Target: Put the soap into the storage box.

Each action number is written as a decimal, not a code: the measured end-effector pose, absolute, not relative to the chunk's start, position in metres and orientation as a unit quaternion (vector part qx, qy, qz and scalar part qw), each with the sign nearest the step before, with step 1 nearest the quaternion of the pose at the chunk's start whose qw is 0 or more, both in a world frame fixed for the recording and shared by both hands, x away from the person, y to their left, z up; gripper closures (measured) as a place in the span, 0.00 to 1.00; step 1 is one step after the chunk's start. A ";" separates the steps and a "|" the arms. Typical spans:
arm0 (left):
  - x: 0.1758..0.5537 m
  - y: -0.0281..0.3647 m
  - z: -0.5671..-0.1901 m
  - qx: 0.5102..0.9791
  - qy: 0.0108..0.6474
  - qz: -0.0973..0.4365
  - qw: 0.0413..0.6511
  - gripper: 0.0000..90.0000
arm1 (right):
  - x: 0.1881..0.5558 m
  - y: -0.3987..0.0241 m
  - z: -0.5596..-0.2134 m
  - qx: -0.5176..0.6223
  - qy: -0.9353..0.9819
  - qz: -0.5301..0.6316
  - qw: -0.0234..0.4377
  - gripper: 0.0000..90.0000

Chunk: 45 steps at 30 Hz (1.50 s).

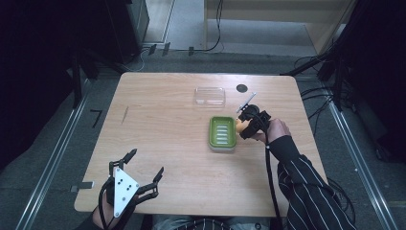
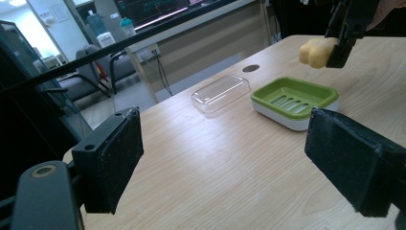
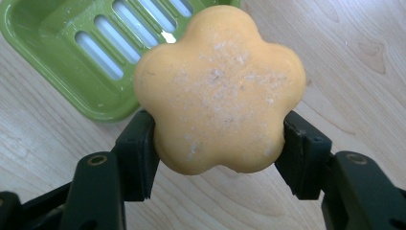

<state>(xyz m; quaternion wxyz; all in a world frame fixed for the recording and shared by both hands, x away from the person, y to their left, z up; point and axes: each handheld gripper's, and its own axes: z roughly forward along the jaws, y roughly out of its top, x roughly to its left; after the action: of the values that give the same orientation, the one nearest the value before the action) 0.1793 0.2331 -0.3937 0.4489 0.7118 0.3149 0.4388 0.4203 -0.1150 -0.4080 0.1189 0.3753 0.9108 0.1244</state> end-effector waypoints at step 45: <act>0.177 0.236 -0.394 0.710 0.318 0.442 0.446 0.15 | 0.425 -0.069 -0.402 0.329 0.925 0.146 0.124 0.45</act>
<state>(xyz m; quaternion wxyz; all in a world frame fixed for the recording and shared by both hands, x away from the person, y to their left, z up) 0.1767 0.2359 -0.3938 0.4462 0.7097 0.3184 0.4425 0.4253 -0.0692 -0.4024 0.1243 0.3288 0.9247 0.1461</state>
